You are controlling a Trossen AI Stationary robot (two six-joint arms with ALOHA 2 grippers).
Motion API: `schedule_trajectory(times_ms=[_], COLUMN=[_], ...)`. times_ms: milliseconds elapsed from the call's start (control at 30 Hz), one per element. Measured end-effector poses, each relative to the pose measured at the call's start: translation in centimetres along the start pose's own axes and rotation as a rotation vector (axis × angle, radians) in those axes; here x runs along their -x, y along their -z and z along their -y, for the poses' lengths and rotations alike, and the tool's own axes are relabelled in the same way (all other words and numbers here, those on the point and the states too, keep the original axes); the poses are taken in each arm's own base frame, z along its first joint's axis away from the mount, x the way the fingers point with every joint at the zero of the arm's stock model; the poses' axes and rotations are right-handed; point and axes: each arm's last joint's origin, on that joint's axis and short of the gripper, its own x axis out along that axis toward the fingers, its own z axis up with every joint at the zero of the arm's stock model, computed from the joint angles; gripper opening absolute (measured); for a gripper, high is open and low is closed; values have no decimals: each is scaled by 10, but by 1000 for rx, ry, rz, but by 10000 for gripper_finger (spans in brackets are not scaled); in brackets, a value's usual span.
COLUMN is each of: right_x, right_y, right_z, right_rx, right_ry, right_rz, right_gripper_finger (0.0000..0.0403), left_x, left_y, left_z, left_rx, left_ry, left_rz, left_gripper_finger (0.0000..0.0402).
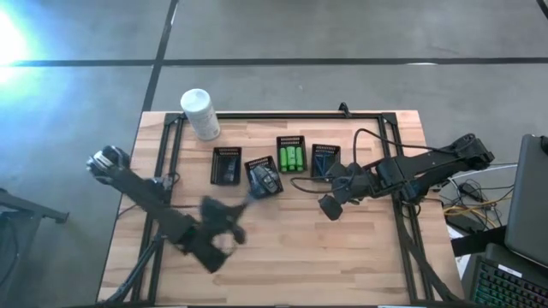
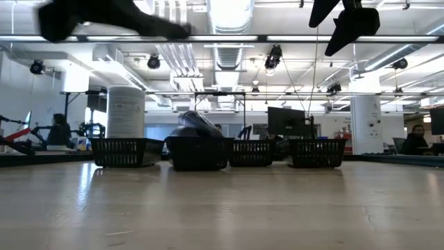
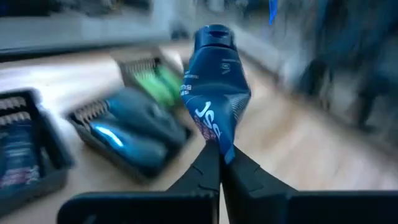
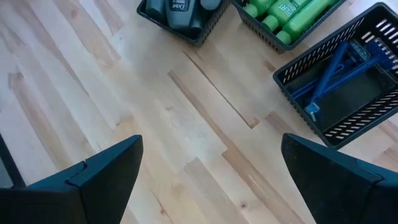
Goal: Pick & Place Travel size toiletries
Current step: Put the shaving cream into the left bin
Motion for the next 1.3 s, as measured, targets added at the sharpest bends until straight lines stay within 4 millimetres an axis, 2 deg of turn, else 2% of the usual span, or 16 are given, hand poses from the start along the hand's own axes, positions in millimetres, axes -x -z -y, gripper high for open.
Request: schedule_trajectory(times_ms=[33, 133, 267, 333, 433, 533, 600, 667, 733, 933, 1100, 1300], right_x=[0, 0, 0, 0, 0, 0, 0, 0, 0, 0, -1, -2], right_y=[0, 0, -2, -2, -2, -2, -2, -2, -2, -3, -5, -7], right_z=[0, 0, 1, 1, 0, 0, 1, 1, 1, 2, 4, 5], right_rx=[-1, 5, 19, 22, 23, 23, 25, 28, 31, 36, 33, 33], right_ry=[2, 7, 29, 29, 28, 28, 31, 31, 34, 42, 50, 55], right_rz=[3, 13, 49, 53, 52, 52, 51, 50, 49, 57, 60, 62], right_gripper_finger=[379, 379, 379, 379, 379, 379, 379, 379, 379, 379, 379, 379], left_x=[11, 17, -13, -27, -40, -49, -55, -59, -64, -81, -84, -88], left_y=[-5, -16, -45, -58, -76, -86, -85, -81, -75, -50, -40, -41], left_z=[-9, -33, -46, -56, -81, -109, -120, -122, -121, -144, -153, -149], left_rx=[82, -48, 98, 95, -1, -174, -329, -483, -559, -515, -481, -449], left_ry=[-17, -103, -217, -286, -445, -613, -630, -553, -494, -559, -567, -526], left_rz=[63, 68, 46, 48, 19, -193, -354, -505, -550, -603, -624, -589], left_gripper_finger=[2, 1, 1, 1, 1, 2, 4, 5, 4, 3, 9, 64])
